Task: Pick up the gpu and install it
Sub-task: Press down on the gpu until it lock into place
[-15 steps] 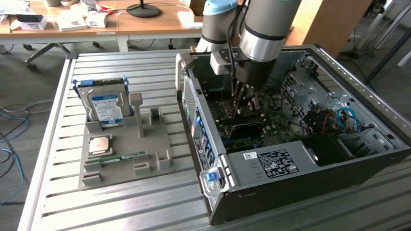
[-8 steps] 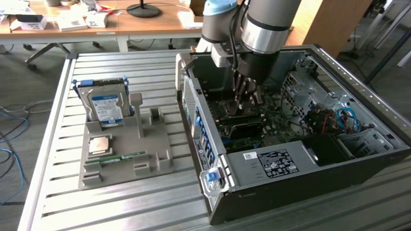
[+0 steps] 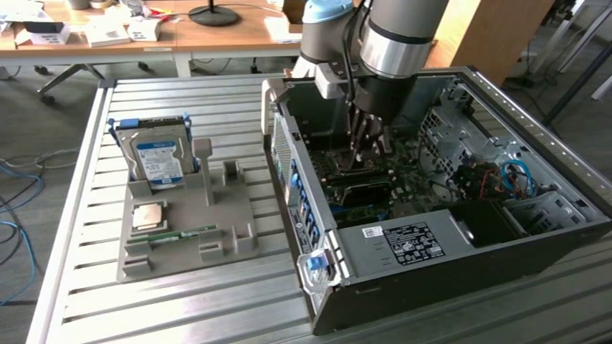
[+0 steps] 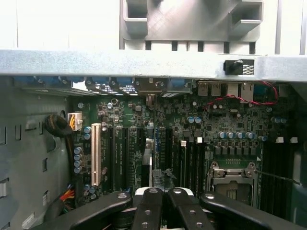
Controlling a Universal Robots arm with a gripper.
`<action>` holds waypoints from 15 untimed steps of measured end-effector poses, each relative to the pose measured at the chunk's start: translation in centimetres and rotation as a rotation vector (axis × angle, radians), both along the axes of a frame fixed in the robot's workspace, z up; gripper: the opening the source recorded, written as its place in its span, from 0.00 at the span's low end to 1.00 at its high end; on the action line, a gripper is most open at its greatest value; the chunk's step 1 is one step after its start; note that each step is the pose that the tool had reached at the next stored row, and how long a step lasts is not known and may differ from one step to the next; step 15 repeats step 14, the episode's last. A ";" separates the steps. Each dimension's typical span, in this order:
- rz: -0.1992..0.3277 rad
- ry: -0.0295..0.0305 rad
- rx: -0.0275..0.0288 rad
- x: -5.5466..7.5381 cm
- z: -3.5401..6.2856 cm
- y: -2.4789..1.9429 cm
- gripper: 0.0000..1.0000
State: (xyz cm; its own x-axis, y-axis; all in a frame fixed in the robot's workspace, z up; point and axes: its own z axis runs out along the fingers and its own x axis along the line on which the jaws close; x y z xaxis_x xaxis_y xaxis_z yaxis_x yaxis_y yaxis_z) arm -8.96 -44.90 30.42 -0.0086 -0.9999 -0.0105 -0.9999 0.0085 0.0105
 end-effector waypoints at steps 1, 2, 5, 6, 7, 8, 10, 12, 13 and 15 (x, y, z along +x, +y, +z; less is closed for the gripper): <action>0.000 0.0001 -0.0002 0.0 0.01 0.00 0.11; 0.000 0.0000 -0.0001 0.1 0.01 0.00 0.11; 0.000 0.0000 0.0001 0.5 -0.01 0.01 0.11; 0.000 -0.0001 0.0001 0.6 -0.01 0.01 0.11; 0.000 0.0000 0.0000 0.7 0.00 0.00 0.11; 0.000 0.0000 0.0000 0.8 0.00 0.00 0.11; 0.000 -0.0001 0.0001 0.8 0.00 0.00 0.11; 0.000 0.0000 0.0001 0.8 0.00 0.01 0.11; 0.000 -0.0001 0.0001 0.8 0.00 0.01 0.11; 0.000 0.0000 0.0001 0.8 -0.01 0.01 0.11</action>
